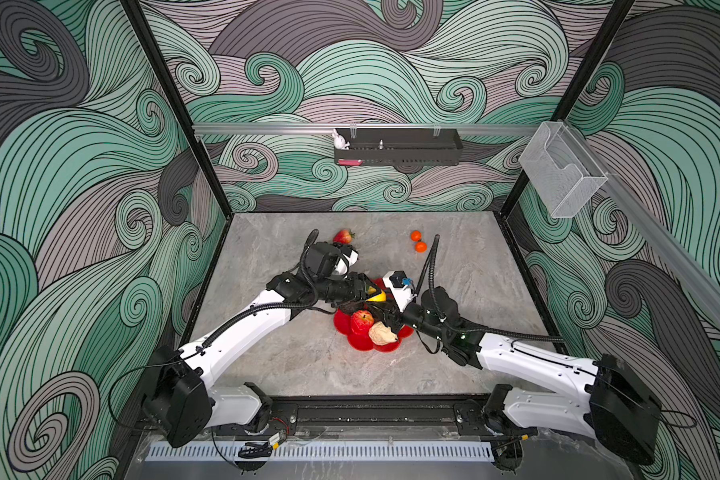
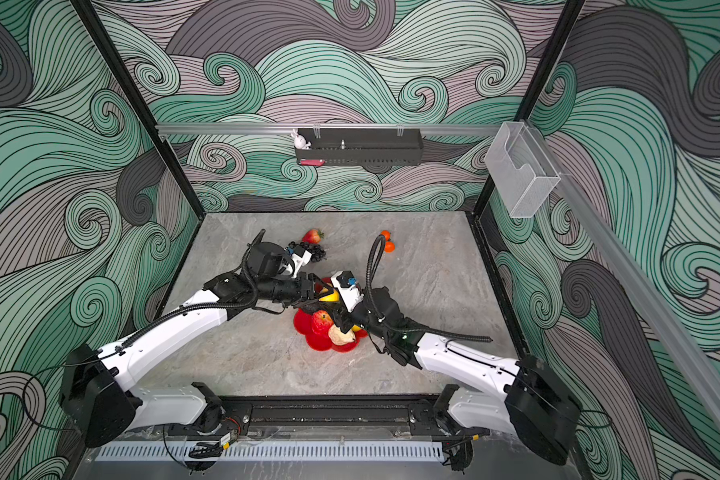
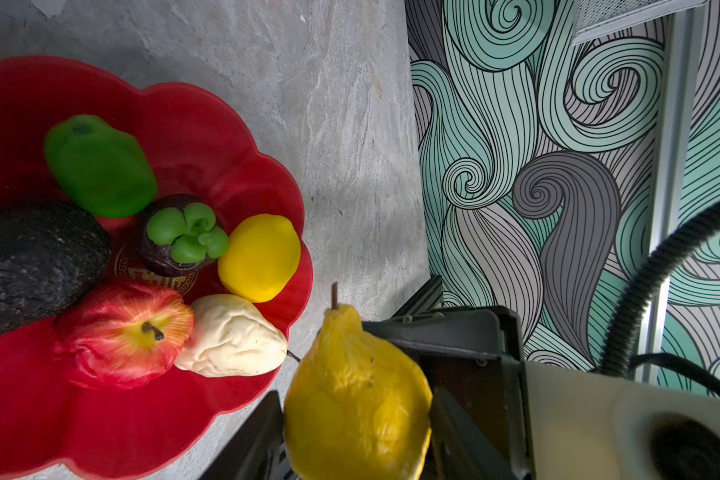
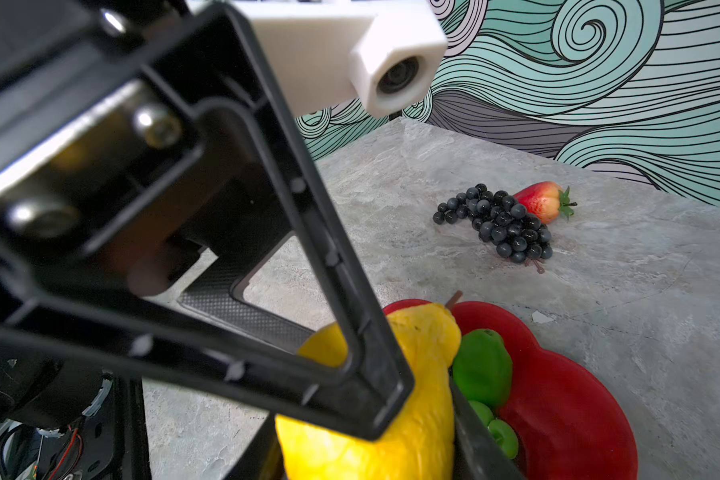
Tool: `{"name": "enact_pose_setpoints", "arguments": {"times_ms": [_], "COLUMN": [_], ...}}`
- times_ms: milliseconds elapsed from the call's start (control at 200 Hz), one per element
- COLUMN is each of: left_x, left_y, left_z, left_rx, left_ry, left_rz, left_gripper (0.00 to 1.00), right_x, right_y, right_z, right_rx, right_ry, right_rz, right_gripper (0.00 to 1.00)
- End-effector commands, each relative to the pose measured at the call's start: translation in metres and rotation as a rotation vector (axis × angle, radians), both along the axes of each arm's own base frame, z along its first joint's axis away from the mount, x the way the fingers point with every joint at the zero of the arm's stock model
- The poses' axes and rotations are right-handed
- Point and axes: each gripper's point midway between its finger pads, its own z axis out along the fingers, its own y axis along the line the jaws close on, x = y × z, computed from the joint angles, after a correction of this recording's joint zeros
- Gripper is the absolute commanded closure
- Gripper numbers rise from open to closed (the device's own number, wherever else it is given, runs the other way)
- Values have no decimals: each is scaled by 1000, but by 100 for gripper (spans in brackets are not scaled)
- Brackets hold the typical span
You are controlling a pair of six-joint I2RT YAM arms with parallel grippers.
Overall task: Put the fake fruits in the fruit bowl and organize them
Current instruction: 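Grasp the yellow pear with the left gripper while the right gripper releases it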
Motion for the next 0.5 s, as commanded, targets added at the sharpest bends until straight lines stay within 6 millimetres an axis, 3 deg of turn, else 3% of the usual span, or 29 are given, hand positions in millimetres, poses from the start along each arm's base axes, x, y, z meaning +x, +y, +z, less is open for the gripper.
{"name": "enact_pose_setpoints", "arguments": {"times_ms": [0, 180, 340, 495], "left_x": [0, 0, 0, 0], "left_y": [-10, -11, -13, -13], "left_z": [13, 9, 5, 3], "left_rx": [-36, -31, -17, -14], "left_ry": [-10, 0, 8, 11], "left_rz": [-36, -44, -55, -55], "left_gripper": [42, 42, 36, 40], "right_x": [4, 5, 6, 8], "right_y": [10, 13, 14, 15], "right_z": [26, 29, 31, 30], "right_rx": [64, 70, 78, 76], "right_ry": [-46, -47, -45, -40], "right_rz": [4, 5, 3, -1], "right_gripper": [54, 54, 54, 54]}}
